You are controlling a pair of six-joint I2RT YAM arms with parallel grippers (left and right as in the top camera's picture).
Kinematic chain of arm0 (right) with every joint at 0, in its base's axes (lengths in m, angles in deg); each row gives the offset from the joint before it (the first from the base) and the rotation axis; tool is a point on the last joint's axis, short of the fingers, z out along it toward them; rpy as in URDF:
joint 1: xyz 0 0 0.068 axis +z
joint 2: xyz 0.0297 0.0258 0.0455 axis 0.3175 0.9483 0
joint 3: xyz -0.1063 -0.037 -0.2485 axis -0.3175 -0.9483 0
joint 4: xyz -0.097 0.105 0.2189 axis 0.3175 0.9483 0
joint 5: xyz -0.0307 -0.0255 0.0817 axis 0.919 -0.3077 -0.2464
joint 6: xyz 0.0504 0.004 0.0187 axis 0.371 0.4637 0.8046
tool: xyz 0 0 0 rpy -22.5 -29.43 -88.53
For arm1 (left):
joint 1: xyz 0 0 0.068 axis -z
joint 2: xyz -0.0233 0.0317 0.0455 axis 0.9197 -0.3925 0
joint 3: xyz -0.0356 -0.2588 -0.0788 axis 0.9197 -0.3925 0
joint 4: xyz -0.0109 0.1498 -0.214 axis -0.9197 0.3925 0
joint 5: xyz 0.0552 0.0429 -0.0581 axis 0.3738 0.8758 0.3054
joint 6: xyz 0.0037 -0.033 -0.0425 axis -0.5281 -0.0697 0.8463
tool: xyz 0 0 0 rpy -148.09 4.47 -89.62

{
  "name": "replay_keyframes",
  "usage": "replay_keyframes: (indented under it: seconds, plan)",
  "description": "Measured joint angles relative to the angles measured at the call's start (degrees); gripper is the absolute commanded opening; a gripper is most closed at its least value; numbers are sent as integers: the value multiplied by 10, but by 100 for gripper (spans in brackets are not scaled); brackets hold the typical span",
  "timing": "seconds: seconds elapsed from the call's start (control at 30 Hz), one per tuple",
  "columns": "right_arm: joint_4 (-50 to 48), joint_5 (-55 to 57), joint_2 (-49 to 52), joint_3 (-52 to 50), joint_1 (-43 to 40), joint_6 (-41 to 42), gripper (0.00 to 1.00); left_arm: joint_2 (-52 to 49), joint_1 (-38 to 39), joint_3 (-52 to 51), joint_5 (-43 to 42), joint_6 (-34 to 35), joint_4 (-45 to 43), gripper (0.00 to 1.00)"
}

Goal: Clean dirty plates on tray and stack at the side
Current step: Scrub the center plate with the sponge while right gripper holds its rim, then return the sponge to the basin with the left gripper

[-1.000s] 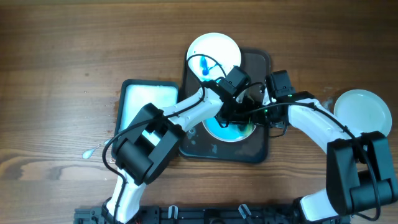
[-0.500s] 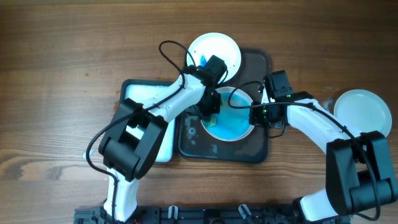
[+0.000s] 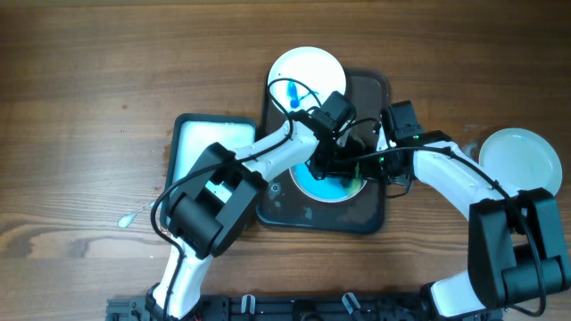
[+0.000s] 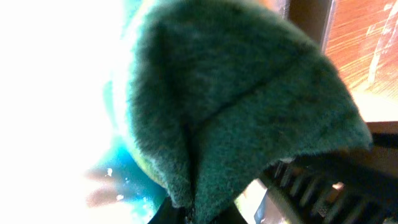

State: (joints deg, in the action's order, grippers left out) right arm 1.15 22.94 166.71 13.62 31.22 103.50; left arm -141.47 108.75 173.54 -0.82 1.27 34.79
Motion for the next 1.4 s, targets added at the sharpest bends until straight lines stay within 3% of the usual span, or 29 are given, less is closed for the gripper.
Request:
replay_keyframes:
  seconds: [0.13, 0.27, 0.37, 0.5, 0.63, 0.77, 0.87, 1.07, 1.17, 1.27, 1.4]
  plan:
    - [0, 0, 0, 0, 0, 0, 4, 23, -36, 14, 139, -34, 133, 4]
    - [0, 0, 0, 0, 0, 0, 4, 29, -51, 14, 193, -44, 143, 4]
    - [0, 0, 0, 0, 0, 0, 4, 30, -52, 6, 159, -47, 94, 4]
    - [0, 0, 0, 0, 0, 0, 4, 1, -38, 0, 1, -31, -34, 4]
    - [0, 0, 0, 0, 0, 0, 4, -12, -4, -1, -66, -14, -37, 4]
    - [0, 0, 0, 0, 0, 0, 4, -7, -14, 9, -32, -14, 57, 4]
    - [0, 0, 0, 0, 0, 0, 4, 15, -35, 15, 94, -14, 149, 4]
    - [-2, -2, 0, 0, 2, 0, 4, 30, -47, 20, 253, 3, 179, 4]
    - [-5, -5, 0, 0, 5, -4, 4, 30, -50, 35, 258, 14, 213, 4]
    - [-5, -6, 0, 0, 5, -9, 4, 47, -67, 43, 184, 8, 236, 4]
    - [-10, -7, 0, 0, 5, -49, 4, 196, -122, 47, 138, 3, 295, 5]
